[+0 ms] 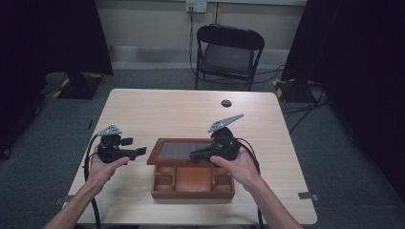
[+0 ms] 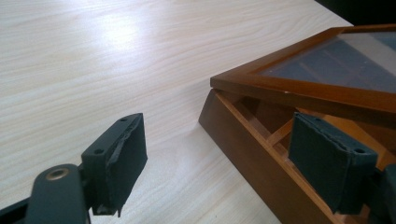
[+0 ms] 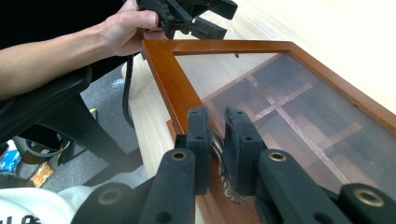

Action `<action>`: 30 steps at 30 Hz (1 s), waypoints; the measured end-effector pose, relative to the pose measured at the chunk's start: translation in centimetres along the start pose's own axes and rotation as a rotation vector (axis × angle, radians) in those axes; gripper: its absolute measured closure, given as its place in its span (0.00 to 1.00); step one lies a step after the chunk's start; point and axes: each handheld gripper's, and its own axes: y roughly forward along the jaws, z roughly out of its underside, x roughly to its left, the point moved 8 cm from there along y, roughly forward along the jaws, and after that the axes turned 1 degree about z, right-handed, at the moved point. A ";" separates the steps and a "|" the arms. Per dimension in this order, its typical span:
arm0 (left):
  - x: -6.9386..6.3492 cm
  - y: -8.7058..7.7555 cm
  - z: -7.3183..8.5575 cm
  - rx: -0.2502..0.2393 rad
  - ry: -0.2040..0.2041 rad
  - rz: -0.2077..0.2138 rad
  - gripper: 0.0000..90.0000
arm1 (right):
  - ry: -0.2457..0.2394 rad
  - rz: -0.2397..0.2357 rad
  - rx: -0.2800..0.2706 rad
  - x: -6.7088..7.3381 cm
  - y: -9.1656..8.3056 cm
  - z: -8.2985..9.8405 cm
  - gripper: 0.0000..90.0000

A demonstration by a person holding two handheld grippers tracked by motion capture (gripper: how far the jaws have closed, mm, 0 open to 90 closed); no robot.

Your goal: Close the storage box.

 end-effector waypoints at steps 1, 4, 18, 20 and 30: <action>0.0 0.0 0.0 -0.001 -0.004 0.000 0.21 | 0.002 0.000 0.003 0.0 0.0 0.1 0.90; 0.0 0.2 0.1 0.008 0.000 -0.001 0.21 | -0.003 0.001 0.009 0.1 0.1 0.4 0.90; 0.4 0.3 0.1 0.016 0.000 -0.010 0.21 | -0.018 -0.002 0.047 0.6 1.2 2.3 0.90; 0.5 0.3 0.1 0.017 -0.001 -0.011 0.21 | -0.015 -0.002 0.050 0.6 1.4 2.6 0.90; 0.4 0.2 0.1 0.014 0.000 -0.009 0.21 | -0.015 -0.002 0.065 0.6 2.2 3.7 0.90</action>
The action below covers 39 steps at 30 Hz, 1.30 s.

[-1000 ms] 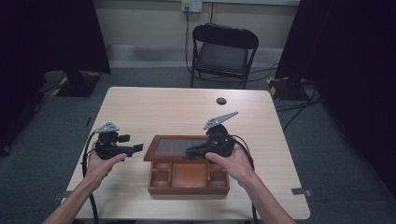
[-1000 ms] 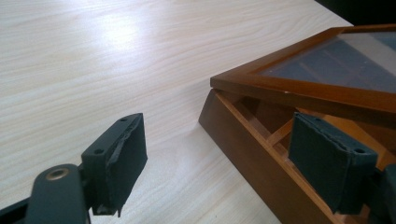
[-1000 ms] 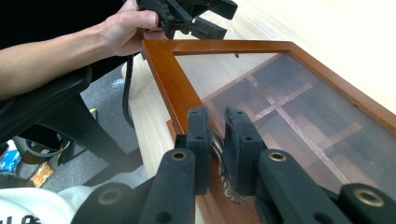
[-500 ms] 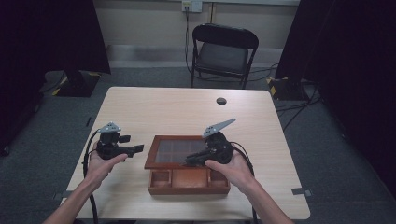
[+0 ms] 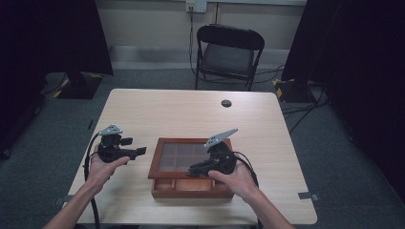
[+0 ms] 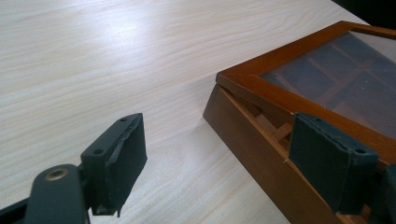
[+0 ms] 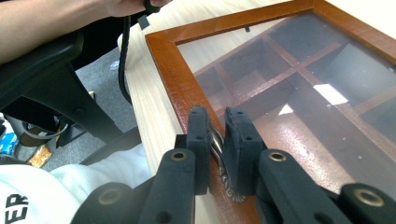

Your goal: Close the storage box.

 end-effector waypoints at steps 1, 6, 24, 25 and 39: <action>0.0 0.0 0.0 -0.003 0.002 0.003 0.21 | -0.004 0.003 0.000 0.0 0.1 0.1 0.90; -0.2 0.0 0.0 -0.002 0.005 0.007 0.21 | -0.007 0.002 0.021 0.0 0.7 0.8 0.90; -0.5 0.4 0.2 0.014 0.013 0.020 0.21 | 0.000 0.013 0.083 -0.4 3.0 3.2 0.90; -0.5 0.4 0.2 0.017 0.015 0.022 0.21 | -0.003 0.012 0.086 -0.4 3.1 3.3 0.90; -0.6 0.5 0.2 0.023 0.009 0.026 0.21 | 0.025 0.006 0.079 -0.8 3.9 4.0 0.83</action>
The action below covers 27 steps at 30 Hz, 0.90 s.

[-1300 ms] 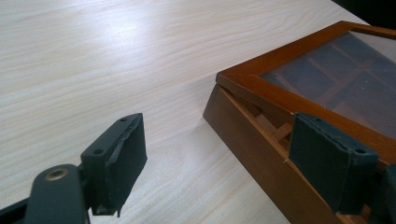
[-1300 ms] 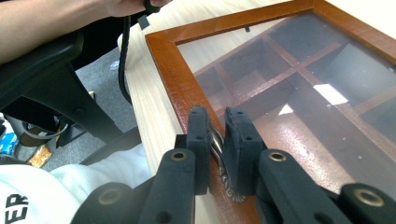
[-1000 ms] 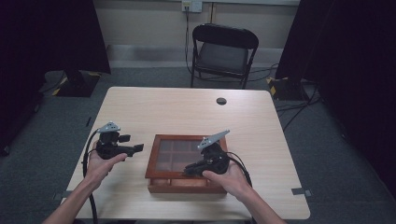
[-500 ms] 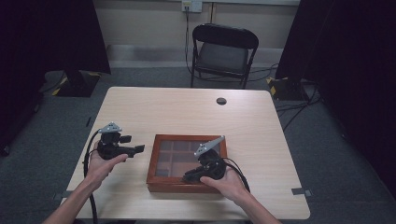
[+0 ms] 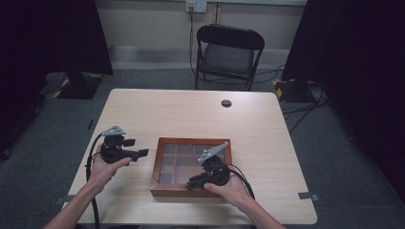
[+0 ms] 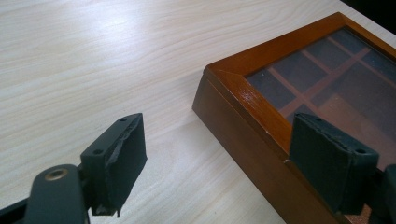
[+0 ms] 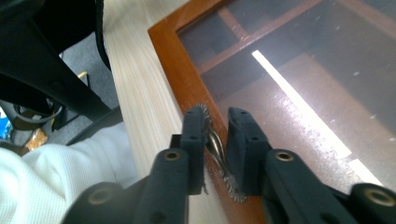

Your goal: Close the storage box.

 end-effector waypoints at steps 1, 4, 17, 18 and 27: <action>0.0 0.0 0.0 -0.002 0.002 0.008 0.21 | 0.003 0.009 -0.010 -0.1 -0.2 -0.2 0.80; 0.0 0.0 -0.1 0.001 -0.006 0.010 0.20 | 0.021 0.040 -0.055 -0.5 -1.0 -0.9 0.72; -0.3 0.2 0.1 0.046 0.030 -0.006 0.20 | 0.135 0.245 -0.244 -4.9 -7.6 -1.5 0.35; -0.2 0.1 0.2 0.055 0.032 -0.009 0.20 | 0.145 0.266 -0.251 -5.4 -8.2 -1.1 0.33; 1.5 -0.7 1.8 0.099 0.010 -0.059 0.21 | 0.300 0.427 -0.280 -10.2 -12.5 4.1 0.19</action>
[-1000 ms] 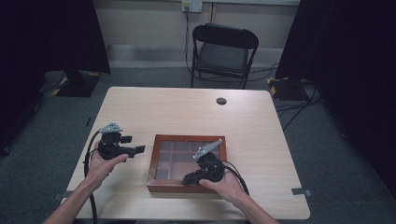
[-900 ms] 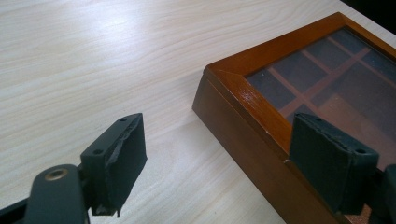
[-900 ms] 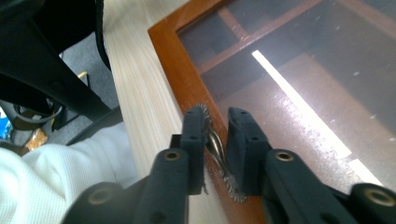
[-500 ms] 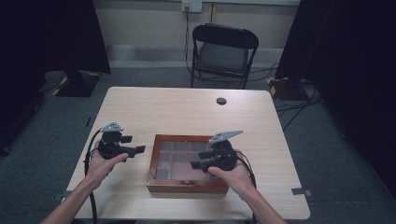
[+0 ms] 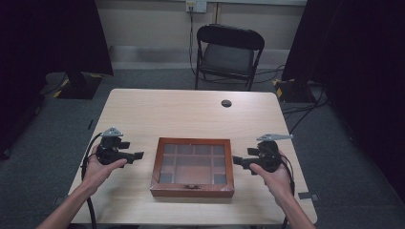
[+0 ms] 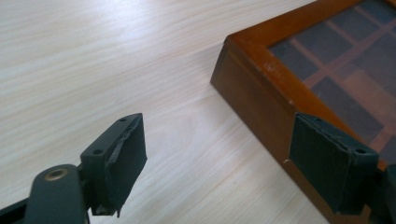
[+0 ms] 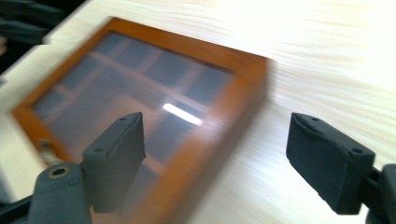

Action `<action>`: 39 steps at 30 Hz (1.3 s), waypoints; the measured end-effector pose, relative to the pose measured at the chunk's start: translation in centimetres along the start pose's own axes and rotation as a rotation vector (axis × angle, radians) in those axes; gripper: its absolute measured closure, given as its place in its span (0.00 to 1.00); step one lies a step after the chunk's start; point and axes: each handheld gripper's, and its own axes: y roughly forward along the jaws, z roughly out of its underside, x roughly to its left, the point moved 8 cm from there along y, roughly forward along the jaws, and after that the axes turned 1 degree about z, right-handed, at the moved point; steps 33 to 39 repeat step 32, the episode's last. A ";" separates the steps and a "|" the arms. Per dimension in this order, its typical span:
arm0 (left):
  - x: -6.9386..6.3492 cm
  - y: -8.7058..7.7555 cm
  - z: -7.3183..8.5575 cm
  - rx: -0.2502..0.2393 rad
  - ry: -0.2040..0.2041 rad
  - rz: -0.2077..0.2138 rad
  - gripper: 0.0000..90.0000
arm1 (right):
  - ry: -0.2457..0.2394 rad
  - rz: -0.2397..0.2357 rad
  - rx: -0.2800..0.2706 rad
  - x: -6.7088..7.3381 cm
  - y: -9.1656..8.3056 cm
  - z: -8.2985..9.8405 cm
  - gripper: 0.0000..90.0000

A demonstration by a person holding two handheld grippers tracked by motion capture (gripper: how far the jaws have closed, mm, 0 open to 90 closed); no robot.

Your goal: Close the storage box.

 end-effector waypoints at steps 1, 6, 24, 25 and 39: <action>0.2 0.1 0.3 0.004 -0.014 -0.010 0.22 | 0.011 0.020 0.001 -0.9 -0.1 0.4 0.17; 1.3 0.3 1.6 0.035 -0.056 -0.037 0.26 | 0.079 0.111 0.026 -5.3 -0.2 2.8 0.17; 2.8 3.3 4.7 0.089 0.069 -0.167 0.16 | 0.051 0.446 0.142 -9.7 2.5 7.4 0.05; 2.8 3.3 4.7 0.084 0.068 -0.172 0.14 | 0.046 0.445 0.126 -9.7 2.7 7.5 0.00; 3.0 4.0 4.7 0.020 0.078 -0.182 0.02 | 0.007 0.428 0.026 -9.7 3.4 7.5 0.00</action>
